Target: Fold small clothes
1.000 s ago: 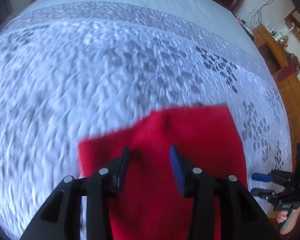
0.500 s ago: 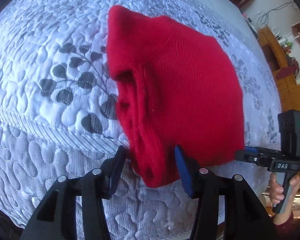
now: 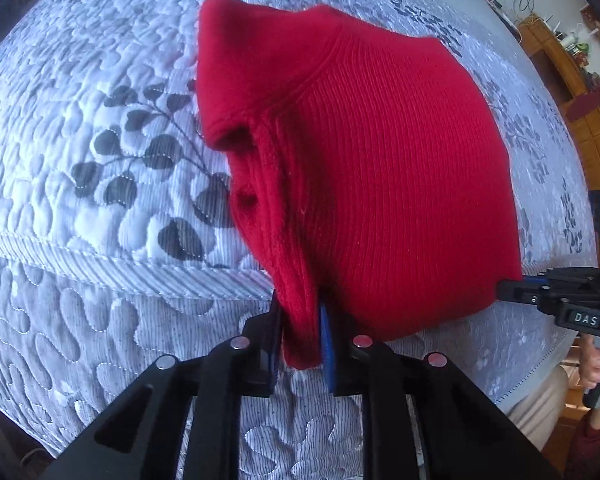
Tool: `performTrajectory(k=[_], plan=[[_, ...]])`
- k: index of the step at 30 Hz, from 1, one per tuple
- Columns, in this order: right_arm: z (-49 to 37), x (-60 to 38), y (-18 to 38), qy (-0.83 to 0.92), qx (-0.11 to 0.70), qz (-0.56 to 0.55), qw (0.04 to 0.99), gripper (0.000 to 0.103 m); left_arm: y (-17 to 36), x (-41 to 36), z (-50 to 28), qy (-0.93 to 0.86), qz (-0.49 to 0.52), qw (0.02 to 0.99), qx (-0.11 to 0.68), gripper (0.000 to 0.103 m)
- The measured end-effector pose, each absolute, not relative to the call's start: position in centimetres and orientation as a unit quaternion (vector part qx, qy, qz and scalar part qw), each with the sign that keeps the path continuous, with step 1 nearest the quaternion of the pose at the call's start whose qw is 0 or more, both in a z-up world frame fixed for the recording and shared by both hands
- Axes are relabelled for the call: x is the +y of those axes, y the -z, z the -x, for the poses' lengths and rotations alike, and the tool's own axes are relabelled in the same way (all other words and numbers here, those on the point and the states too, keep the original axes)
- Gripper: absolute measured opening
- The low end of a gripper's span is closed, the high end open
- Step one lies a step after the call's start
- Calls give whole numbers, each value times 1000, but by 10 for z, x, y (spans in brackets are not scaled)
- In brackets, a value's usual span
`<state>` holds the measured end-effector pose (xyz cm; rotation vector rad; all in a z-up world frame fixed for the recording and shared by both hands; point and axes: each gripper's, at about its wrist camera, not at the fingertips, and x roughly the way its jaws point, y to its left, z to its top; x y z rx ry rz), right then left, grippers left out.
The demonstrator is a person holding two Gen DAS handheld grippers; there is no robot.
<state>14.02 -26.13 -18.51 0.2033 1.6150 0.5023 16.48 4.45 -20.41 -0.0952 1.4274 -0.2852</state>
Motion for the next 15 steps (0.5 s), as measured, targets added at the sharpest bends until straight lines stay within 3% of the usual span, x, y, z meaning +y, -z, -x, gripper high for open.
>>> performTrajectory(k=[2,5,10,15], plan=[[-143,-258,174,-234,704,-79,666,17,199,47,-165,141,58,747,647,25],[-149,-263,152,-230,686,-58,688,45,185,59,-171,148,89,756,632,73],[-187,-275,124,-221,654,-75,720,53,172,90,-215,138,163,771,600,78],[-228,-284,135,-212,656,-92,719,58,201,112,-254,105,204,747,624,78]])
